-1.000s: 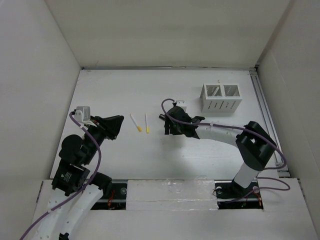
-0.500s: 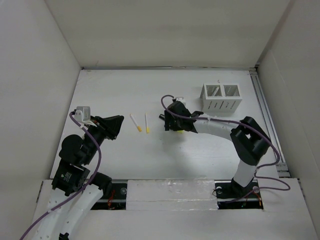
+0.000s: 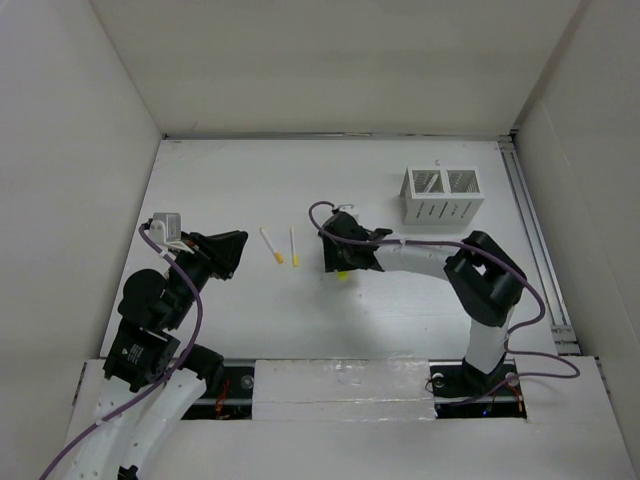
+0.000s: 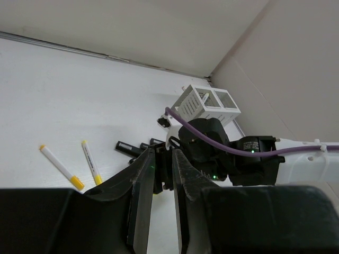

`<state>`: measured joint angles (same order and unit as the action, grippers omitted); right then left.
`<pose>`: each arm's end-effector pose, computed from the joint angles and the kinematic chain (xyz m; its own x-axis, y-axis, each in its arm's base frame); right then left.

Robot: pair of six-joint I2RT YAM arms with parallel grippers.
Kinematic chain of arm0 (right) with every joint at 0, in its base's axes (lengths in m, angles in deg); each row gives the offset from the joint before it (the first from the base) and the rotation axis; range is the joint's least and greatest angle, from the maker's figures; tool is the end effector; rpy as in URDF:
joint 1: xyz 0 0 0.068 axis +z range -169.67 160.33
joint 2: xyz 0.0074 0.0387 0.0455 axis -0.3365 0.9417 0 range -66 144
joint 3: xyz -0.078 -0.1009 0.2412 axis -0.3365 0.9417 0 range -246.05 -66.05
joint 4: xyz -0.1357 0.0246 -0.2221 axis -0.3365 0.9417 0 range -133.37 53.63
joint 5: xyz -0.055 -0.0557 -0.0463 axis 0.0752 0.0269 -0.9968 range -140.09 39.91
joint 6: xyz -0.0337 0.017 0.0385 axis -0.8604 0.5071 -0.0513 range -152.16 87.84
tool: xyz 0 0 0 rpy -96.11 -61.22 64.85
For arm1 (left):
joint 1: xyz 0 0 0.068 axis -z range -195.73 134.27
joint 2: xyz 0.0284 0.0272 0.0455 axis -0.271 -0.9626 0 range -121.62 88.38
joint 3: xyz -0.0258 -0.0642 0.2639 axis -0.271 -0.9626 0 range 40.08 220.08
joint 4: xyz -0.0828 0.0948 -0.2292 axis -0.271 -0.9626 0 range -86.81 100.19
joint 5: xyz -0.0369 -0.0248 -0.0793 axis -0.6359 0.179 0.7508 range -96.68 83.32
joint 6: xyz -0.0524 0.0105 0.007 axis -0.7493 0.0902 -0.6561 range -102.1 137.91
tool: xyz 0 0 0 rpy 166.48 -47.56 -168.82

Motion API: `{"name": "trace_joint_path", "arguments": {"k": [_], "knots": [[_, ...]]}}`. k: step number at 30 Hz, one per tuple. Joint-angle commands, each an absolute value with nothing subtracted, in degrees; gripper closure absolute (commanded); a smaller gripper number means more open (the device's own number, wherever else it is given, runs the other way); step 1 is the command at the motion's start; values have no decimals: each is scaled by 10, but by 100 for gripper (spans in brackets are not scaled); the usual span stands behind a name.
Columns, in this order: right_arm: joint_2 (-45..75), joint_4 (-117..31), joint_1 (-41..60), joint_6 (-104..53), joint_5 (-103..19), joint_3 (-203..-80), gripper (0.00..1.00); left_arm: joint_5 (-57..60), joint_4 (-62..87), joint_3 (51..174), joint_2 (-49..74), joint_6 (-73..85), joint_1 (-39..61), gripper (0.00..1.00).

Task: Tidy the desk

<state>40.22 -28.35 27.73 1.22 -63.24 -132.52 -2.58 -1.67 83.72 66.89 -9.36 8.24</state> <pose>0.2653 0.2766 0.1678 -0.8071 -0.0862 -0.5840 -0.2200 0.9619 0.1621 0.0779 -0.0373 0.3778 -0.0700 -0.4689 -0.8805 0.4919 0.7516 -0.4394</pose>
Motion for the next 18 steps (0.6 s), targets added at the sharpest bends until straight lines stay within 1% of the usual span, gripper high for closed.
{"name": "trace_joint_path", "arguments": {"k": [1, 2, 3, 4, 8, 11, 13, 15, 17, 18], "knots": [[407, -283, 306, 33, -642, -1332, 45, -17, 10, 846, 670, -86, 84, 83], [410, -283, 306, 36, -643, -1332, 53, -18, 10, 846, 669, -86, 84, 83], [414, -282, 306, 37, -647, -1334, 56, -16, 11, 846, 669, -86, 84, 83], [427, -276, 306, 41, -656, -1341, 63, -15, 11, 846, 669, -86, 84, 83], [429, -276, 317, 48, -663, -1345, 78, -18, 10, 846, 669, -86, 84, 83], [405, -284, 322, 55, -665, -1344, 84, -16, 11, 846, 670, -86, 84, 83], [383, -290, 322, 61, -672, -1343, 85, -18, 10, 846, 669, -86, 84, 83], [333, -301, 322, 64, -683, -1337, 87, -17, 10, 846, 669, -86, 84, 83], [296, -310, 298, 71, -693, -1333, 88, -18, 9, 846, 671, -86, 84, 83], [255, -314, 287, 73, -695, -1326, 88, -19, 9, 847, 672, -86, 84, 83]]}}
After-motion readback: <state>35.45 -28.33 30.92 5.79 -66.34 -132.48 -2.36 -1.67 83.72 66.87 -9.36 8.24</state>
